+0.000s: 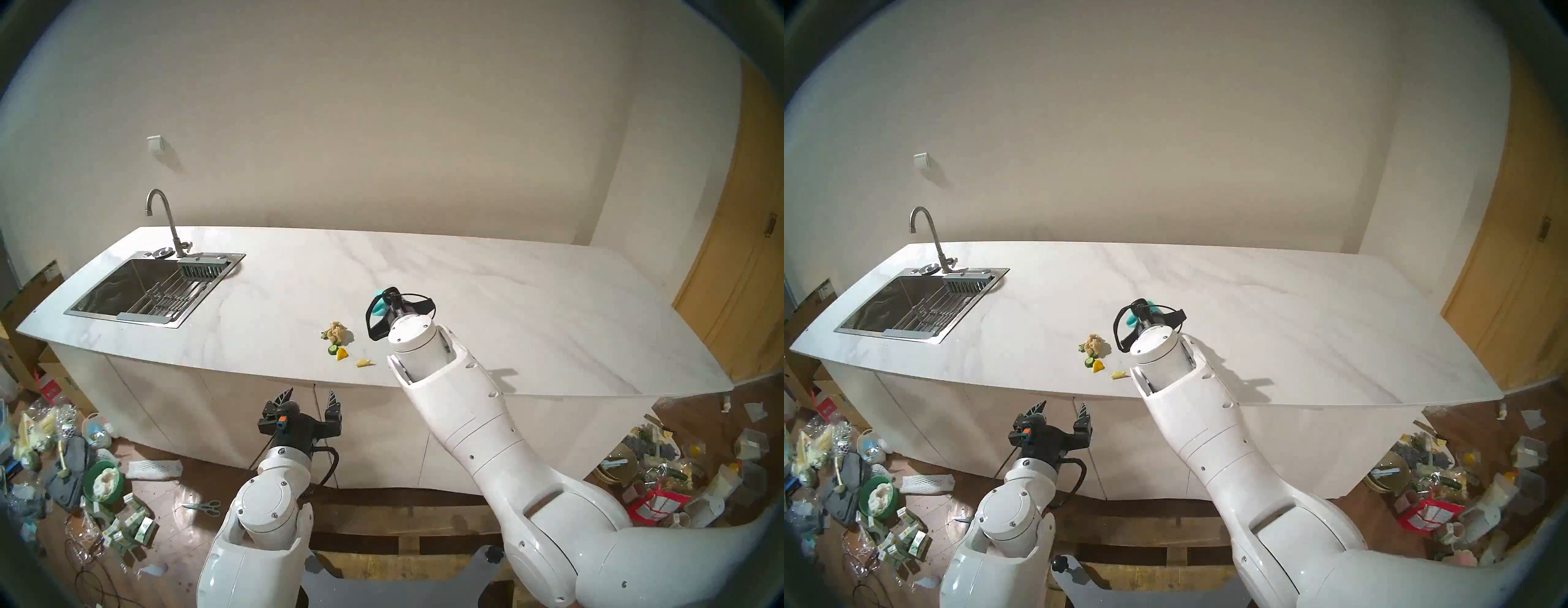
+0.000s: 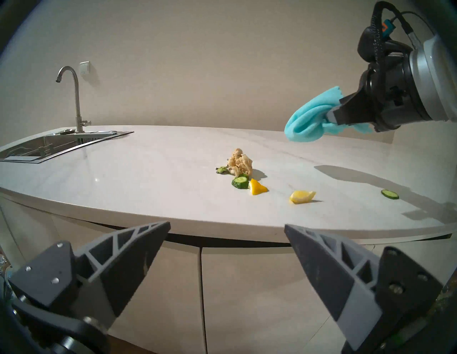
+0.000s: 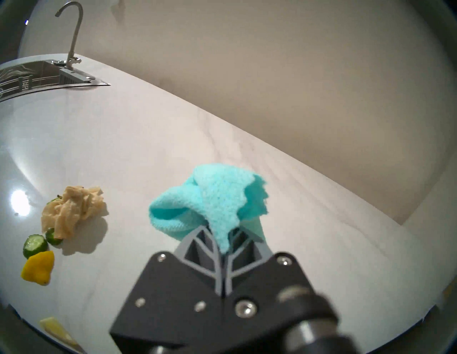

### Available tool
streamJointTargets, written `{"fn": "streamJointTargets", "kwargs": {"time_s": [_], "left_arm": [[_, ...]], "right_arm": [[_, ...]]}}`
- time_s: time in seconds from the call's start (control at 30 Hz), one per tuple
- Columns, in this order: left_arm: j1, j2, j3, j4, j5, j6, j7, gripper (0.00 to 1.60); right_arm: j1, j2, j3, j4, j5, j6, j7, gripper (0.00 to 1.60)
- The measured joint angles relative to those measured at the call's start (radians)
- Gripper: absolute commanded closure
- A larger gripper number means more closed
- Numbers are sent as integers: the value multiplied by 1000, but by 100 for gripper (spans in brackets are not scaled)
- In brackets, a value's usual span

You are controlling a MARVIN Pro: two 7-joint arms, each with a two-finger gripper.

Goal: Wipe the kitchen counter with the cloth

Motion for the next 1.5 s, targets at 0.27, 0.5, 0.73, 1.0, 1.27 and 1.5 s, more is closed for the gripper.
{"fn": "streamJointTargets", "kwargs": {"time_s": [0.27, 0.5, 0.73, 1.0, 1.27, 1.5], "left_arm": [[0, 0, 0, 0, 0, 0, 0, 0], [0, 0, 0, 1, 0, 0, 0, 0], [-1, 0, 0, 3, 0, 0, 1, 0], [-1, 0, 0, 4, 0, 0, 1, 0], [-1, 0, 0, 5, 0, 0, 1, 0], [-1, 0, 0, 4, 0, 0, 1, 0]], "right_arm": [[-50, 64, 54, -91, 0, 0, -6, 160], [-91, 127, 85, -171, -2, 0, 5, 160], [-161, 211, 102, -262, -14, 20, 51, 160], [-267, 316, 141, -365, -24, 50, 121, 160], [-345, 409, 143, -457, -50, 51, 221, 160], [-400, 491, 119, -537, -90, 51, 327, 160]]}}
